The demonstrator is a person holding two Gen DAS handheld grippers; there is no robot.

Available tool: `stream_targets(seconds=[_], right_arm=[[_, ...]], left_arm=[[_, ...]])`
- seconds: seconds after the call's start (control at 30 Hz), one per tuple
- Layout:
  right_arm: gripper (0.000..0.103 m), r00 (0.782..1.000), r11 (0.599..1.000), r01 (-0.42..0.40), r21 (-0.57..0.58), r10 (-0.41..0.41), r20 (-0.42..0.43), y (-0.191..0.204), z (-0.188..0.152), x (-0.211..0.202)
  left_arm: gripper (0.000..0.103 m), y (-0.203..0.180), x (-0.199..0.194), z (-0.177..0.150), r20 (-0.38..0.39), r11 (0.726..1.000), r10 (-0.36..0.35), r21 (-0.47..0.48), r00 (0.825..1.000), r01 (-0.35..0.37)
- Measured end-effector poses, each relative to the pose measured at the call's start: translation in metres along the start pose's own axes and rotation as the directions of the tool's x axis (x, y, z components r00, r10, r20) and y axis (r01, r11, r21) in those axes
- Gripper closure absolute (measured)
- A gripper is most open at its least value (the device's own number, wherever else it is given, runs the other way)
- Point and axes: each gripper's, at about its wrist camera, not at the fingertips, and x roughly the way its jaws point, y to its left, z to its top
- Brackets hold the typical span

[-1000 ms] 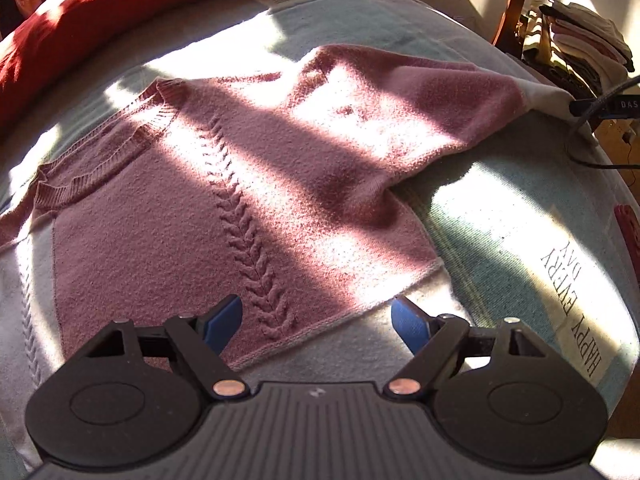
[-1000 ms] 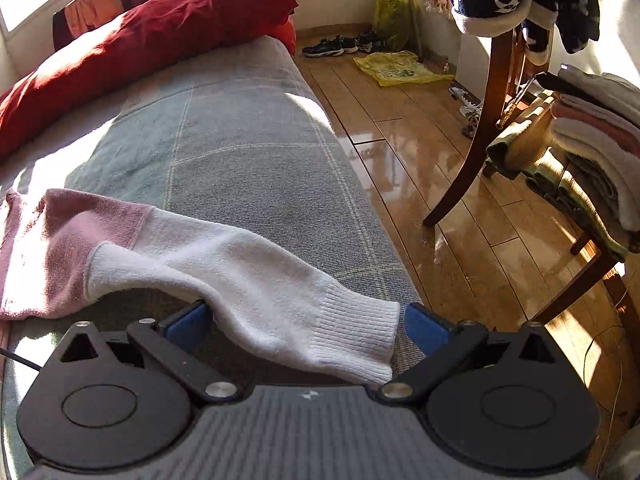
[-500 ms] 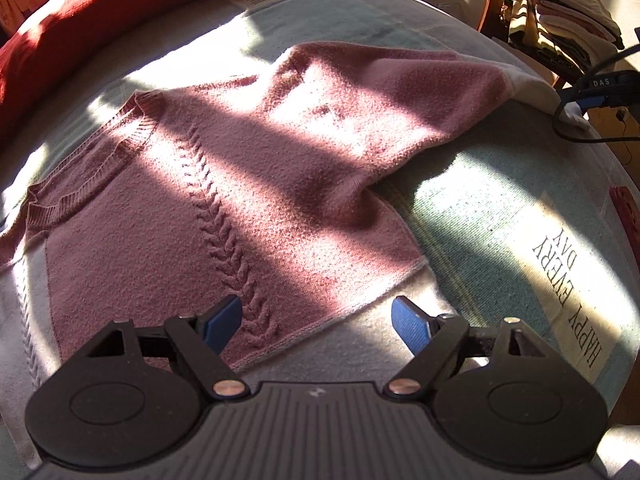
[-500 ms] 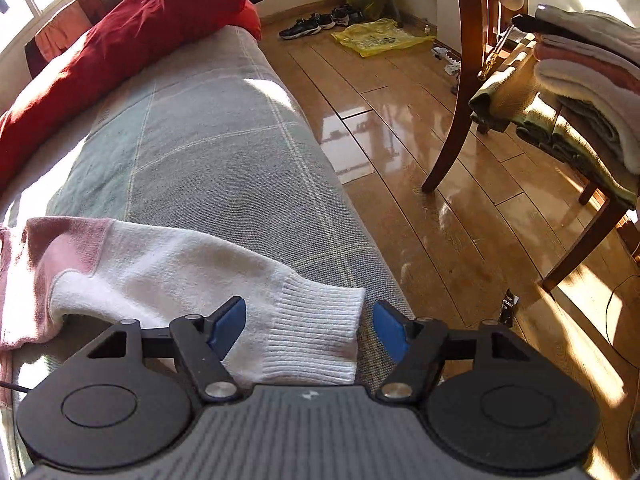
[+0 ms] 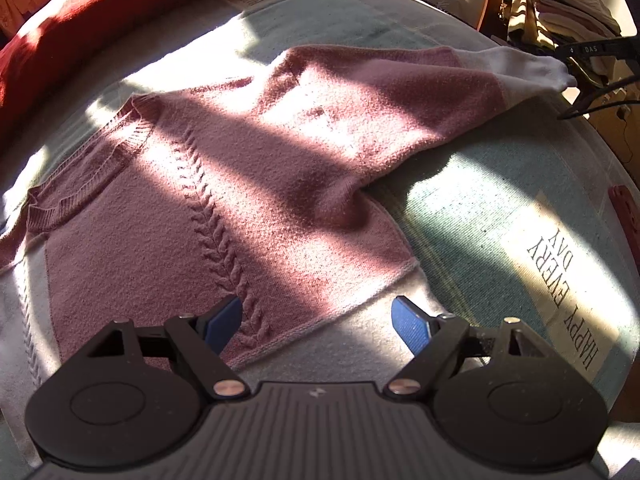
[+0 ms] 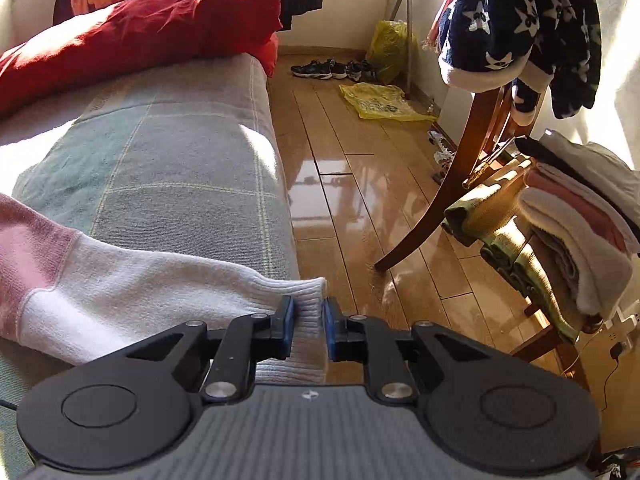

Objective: Fold clothes
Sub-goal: 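Fold the white sleeve across the sweater body with the right tool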

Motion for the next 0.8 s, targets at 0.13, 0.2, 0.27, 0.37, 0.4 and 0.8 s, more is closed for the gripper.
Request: stream_targets(seconds=[0.13,0.2,0.27,0.37,0.4,0.8], right_arm=[[0.068,0.995,0.994,-0.103,0.043,0.103,0.007,0.011,0.010,-0.010],[0.063,0.974,0.973,-0.225,0.059,0.224,0.024,0.032,0.014,-0.013],[0.060,0.936,0.934,-0.352,0.064,0.351,0.029,0.061,0.017,-0.015],[0.061,0.876,0.875,-0.482,0.048,0.481,0.024,0.105,0.016,-0.017],[0.061,0.859,0.859,-0.511,0.035,0.511,0.023,0.116,0.015,-0.018],[0.051,0.815,0.818,-0.570,0.081,0.575,-0.066,0.120,0.000,-0.013]], left_arm=[[0.021,0.007,-0.002,0.010,0.035,1.000,0.000,-0.029,0.999,0.001],[0.021,0.012,0.001,0.019,0.058,0.999,0.013,-0.053,0.998,-0.010],[0.021,0.018,0.005,0.028,0.075,0.997,0.017,-0.078,0.997,-0.011],[0.021,0.025,0.006,0.042,0.113,0.995,0.017,-0.098,0.993,-0.006],[0.021,0.026,0.005,0.046,0.125,0.995,0.019,-0.098,0.992,-0.007],[0.021,0.028,0.010,0.062,0.169,0.994,0.011,-0.113,0.986,0.008]])
